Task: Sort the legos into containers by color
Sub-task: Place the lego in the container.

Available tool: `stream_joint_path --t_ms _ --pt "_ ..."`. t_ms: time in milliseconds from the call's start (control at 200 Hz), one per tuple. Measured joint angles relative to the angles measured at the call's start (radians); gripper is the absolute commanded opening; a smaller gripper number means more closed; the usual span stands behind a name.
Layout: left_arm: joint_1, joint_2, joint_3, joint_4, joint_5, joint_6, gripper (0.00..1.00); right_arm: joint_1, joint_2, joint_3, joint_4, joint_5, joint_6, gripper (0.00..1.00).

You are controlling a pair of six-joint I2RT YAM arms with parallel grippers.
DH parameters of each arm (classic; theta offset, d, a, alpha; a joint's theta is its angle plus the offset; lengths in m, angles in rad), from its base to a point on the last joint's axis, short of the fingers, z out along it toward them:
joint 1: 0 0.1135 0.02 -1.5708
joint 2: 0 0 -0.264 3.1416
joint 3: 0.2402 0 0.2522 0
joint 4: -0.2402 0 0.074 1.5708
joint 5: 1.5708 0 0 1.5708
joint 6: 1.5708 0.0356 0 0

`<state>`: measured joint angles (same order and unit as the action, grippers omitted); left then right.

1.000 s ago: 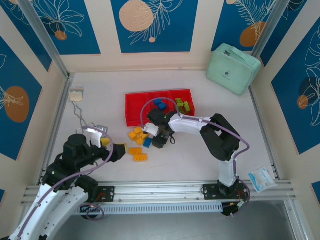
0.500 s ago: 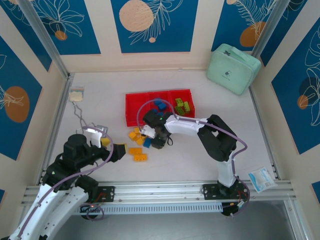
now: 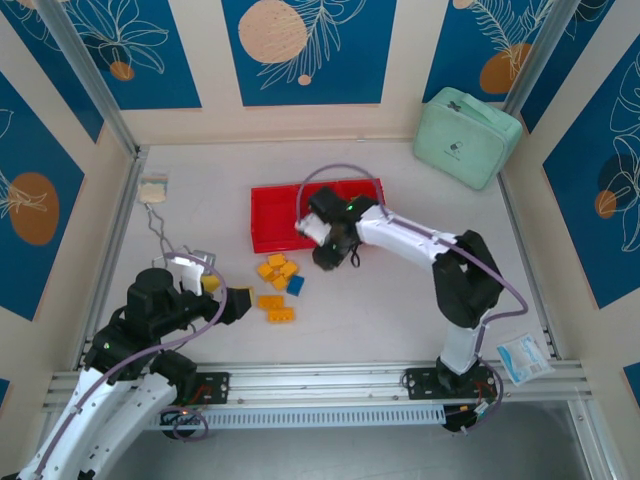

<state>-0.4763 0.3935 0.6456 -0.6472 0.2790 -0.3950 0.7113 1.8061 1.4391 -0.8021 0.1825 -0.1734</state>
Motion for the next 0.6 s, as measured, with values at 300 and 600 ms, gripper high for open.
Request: stream_joint_path --t_ms 300,600 --pt "0.000 -0.018 0.000 0.000 0.000 0.000 0.99 -0.268 -0.005 0.209 0.004 -0.005 0.163 0.00" --pt "0.000 -0.019 0.000 0.001 0.000 0.000 0.99 -0.403 0.239 0.400 -0.014 -0.051 0.271 0.00"
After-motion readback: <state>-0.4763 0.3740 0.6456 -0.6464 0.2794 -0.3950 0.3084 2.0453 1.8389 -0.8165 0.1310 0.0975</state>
